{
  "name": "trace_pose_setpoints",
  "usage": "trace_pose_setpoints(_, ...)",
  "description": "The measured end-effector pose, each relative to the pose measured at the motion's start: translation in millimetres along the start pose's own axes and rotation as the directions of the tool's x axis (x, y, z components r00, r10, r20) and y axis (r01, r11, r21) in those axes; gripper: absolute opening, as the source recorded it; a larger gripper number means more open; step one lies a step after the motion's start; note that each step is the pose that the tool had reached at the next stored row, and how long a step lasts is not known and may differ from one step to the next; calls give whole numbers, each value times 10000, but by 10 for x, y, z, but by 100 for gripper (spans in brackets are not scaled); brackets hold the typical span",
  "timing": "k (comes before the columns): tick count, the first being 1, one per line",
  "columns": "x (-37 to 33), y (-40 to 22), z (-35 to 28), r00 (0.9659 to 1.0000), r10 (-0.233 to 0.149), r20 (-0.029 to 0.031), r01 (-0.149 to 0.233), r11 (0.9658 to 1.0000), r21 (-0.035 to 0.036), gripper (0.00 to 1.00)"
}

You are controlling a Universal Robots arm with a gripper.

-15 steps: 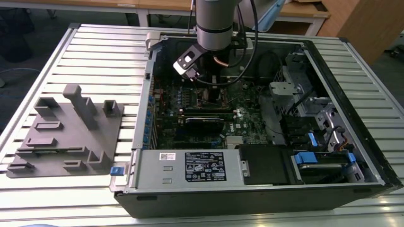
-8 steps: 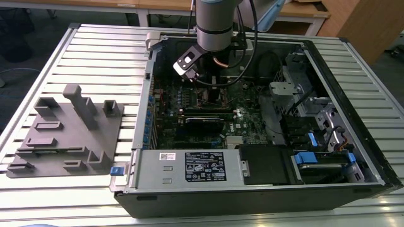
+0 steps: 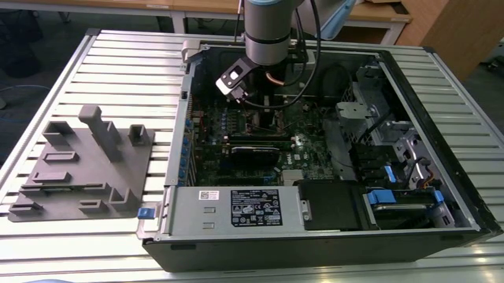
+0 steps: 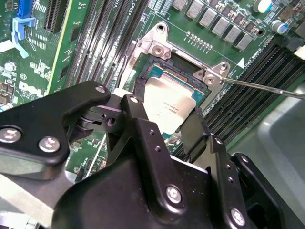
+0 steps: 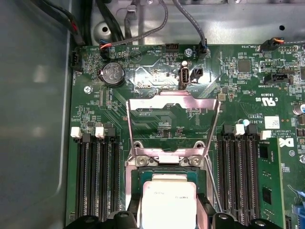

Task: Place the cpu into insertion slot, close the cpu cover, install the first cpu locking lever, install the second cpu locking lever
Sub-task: 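Place the cpu into insertion slot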

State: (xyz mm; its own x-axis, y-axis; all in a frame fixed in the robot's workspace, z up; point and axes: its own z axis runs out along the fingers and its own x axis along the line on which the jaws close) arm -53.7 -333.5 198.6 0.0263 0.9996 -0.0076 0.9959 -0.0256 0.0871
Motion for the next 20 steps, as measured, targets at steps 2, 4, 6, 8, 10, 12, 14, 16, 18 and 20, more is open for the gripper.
trace_pose_setpoints(2, 0, -1, 4, 10000, 0, 2, 0, 10000, 0, 54)
trace_pose_setpoints(4, 0, -1, 4, 10000, 0, 2, 0, 10000, 1, 54)
trace_pose_setpoints(6, 0, -1, 5, 10000, 0, 0, 0, 10000, 0, 54)
trace_pose_setpoints(8, 1, -1, 11, 10000, 0, -4, 0, 10000, -3, 54)
trace_pose_setpoints(10, 0, -2, 14, 10000, 0, 0, 0, 10000, 0, 54)
trace_pose_setpoints(12, 0, -2, 15, 10000, 0, 0, 0, 10000, 0, 54)
trace_pose_setpoints(14, 0, -2, 15, 10000, 0, 0, 0, 10000, 0, 54)
trace_pose_setpoints(16, 1, -3, 21, 10000, 1, -3, -1, 10000, -3, 54)
trace_pose_setpoints(18, 0, -3, 22, 10000, 1, -1, -1, 10000, 0, 54)
trace_pose_setpoints(20, 0, -4, 22, 10000, 0, 1, 0, 10000, 1, 54)
